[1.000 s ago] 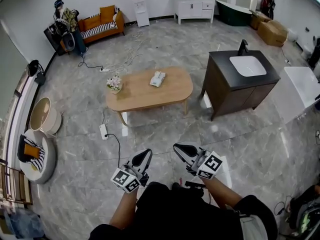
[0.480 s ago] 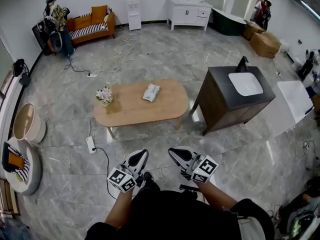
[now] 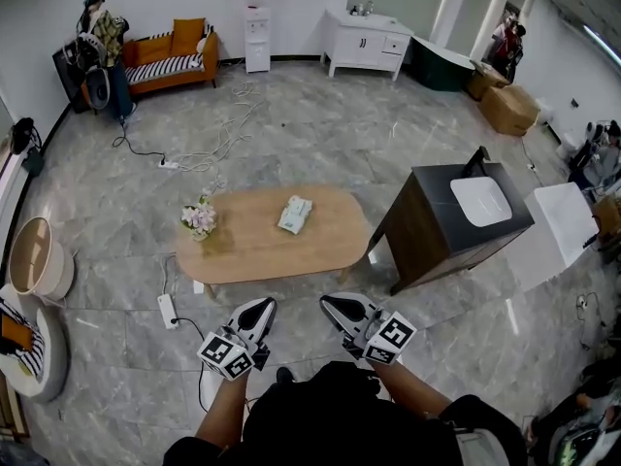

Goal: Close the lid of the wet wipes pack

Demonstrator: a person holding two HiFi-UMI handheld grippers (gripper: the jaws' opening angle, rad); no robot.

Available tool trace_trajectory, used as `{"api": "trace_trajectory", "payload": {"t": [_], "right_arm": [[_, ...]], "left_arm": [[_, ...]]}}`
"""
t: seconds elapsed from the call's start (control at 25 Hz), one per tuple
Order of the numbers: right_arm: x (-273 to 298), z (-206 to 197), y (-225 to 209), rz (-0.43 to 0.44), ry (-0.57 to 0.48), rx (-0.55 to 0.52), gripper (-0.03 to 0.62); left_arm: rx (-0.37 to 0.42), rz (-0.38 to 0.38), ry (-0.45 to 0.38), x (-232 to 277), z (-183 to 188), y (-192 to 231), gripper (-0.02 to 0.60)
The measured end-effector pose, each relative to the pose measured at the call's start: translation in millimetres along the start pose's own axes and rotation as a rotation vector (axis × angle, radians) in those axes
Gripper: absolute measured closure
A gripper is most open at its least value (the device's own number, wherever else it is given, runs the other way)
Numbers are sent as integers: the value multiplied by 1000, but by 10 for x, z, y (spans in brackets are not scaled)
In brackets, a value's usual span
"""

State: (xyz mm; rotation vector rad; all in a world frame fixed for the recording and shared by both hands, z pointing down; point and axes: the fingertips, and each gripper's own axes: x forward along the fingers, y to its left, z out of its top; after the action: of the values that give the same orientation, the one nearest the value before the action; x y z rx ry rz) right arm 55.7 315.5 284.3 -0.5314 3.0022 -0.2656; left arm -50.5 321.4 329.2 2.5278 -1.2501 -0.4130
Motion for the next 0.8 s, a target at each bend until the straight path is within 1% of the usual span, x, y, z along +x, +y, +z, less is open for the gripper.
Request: {"api": "trace_trajectory", "payload": {"t": [0.16,0.32,0.44,0.6,0.8], "right_arm": [[150,2,-464,-32,1,19,583],[306,-24,-1028,-52,-13,41,583],[446,3,-1473,-38,-19,50,583],[593,165,-2091,-4,-33,58,583],[717,375,-2840,25,-35,70,583]], "left_arm": [[-16,2,-5,330,31,363,566],[-2,2,16,768,53,714,566],[-2,19,31,1134,104,957,566],[21,38,50,1683,190,1226,566],[44,88,39,2274,404,1530,566]]}}
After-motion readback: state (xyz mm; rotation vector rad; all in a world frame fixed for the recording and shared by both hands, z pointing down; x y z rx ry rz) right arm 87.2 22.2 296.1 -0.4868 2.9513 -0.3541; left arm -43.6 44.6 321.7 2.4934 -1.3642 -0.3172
